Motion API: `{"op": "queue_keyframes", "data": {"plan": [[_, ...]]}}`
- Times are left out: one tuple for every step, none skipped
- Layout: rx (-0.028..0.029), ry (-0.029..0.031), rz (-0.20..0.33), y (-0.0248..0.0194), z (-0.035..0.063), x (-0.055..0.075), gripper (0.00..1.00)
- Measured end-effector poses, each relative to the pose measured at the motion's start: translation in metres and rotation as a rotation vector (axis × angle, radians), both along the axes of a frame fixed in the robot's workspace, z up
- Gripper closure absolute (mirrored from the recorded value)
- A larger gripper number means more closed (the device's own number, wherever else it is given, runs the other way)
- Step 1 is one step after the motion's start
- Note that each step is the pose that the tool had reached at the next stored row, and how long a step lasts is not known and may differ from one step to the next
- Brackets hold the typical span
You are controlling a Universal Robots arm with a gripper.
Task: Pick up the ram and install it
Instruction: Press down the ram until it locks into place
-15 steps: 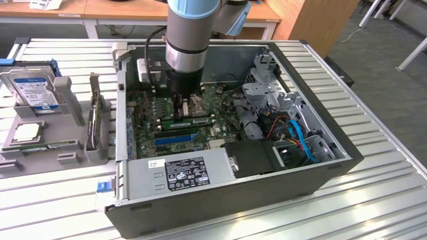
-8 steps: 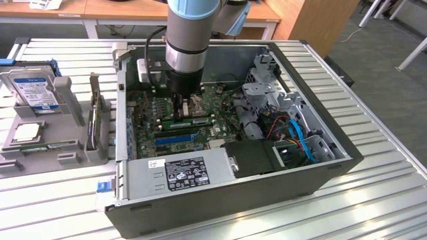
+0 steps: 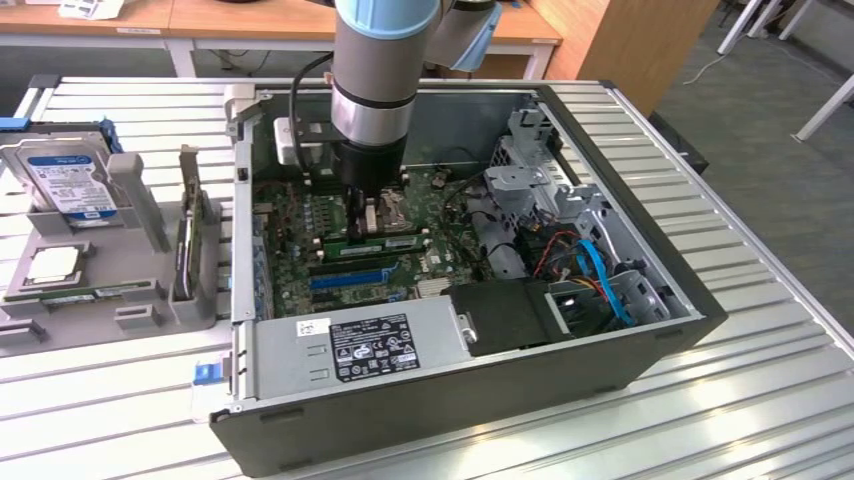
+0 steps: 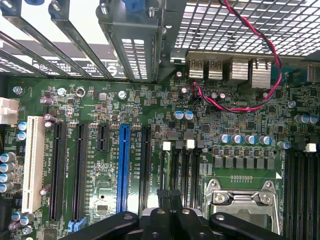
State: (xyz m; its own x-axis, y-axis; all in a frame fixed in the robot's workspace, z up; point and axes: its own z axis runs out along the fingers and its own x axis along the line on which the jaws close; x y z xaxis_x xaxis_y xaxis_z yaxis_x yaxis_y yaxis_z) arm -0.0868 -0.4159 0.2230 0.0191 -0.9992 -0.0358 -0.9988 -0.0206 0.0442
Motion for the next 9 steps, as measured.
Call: {"op": "queue_keyframes", "data": {"plan": [[0.0000, 0.0000, 0.000, 0.0000, 0.0000, 0.0000, 0.90], [0.0000, 0.0000, 0.000, 0.0000, 0.0000, 0.0000, 0.90], [0.0000, 0.0000, 0.000, 0.0000, 0.0000, 0.0000, 0.90], [0.0000, 0.0000, 0.000, 0.0000, 0.0000, 0.0000, 0.90], [0.0000, 0.0000, 0.000, 0.0000, 0.0000, 0.0000, 0.90], [0.0000, 0.0000, 0.000, 0.0000, 0.0000, 0.0000, 0.90], [-0.0002, 0.0001, 0.000, 0.0000, 0.0000, 0.0000, 0.90], [-0.0003, 0.0001, 0.000, -0.0001, -0.0001, 0.0000, 0.90], [-0.0001, 0.0002, 0.000, 0.0000, -0.0002, 0.0000, 0.90]]}}
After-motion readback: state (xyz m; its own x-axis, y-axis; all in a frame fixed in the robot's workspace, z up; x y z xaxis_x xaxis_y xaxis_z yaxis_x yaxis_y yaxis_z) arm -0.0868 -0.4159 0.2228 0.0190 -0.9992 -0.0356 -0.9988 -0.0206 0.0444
